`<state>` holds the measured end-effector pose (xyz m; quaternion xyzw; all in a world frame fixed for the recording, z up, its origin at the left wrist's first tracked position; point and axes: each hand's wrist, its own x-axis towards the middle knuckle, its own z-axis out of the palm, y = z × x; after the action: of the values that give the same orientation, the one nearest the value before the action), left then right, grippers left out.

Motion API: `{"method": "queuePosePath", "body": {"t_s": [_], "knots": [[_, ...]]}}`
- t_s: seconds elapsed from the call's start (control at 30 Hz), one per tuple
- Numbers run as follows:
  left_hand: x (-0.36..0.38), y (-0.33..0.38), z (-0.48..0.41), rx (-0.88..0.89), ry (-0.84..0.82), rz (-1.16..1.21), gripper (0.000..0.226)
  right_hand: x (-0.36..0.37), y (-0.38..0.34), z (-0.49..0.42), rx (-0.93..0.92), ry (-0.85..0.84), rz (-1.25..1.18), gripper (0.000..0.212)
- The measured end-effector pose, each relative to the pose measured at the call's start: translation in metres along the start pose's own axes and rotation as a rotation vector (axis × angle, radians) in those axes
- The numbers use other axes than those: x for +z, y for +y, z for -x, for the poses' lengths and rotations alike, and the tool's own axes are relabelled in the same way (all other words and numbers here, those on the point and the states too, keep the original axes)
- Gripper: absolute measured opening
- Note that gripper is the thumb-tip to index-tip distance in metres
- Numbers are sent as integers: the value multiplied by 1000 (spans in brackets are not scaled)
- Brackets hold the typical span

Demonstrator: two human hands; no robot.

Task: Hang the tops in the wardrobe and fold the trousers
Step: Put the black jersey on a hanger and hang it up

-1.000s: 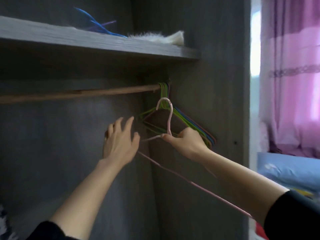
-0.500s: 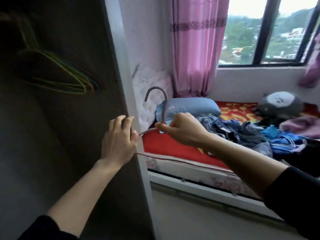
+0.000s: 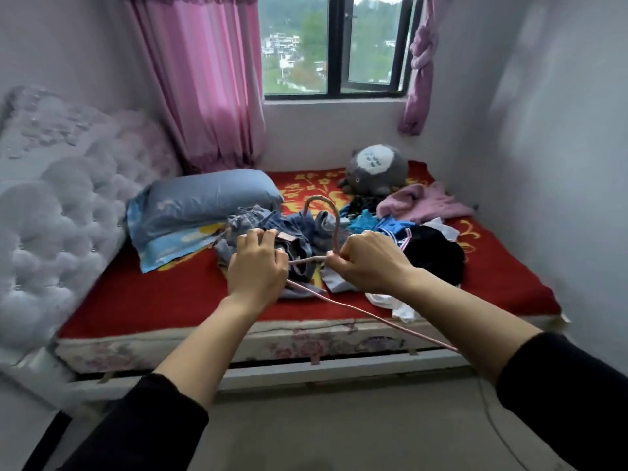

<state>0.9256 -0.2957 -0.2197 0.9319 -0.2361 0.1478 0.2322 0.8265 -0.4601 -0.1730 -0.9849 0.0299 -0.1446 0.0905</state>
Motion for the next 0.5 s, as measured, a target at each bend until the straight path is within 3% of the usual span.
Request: {"method": "queuePosePath", "body": {"t_s": [0.17,0.3,0.5], "knots": [[98,76,-62,11,-148,66,37,14,118,-16,157,1,3,34],[174,112,-116,31,-272,56,38,37,200,-45,290,-61,-37,30],[294,145,-211,67,-442,50,36,92,319,-113,537,4,-406,23]]}}
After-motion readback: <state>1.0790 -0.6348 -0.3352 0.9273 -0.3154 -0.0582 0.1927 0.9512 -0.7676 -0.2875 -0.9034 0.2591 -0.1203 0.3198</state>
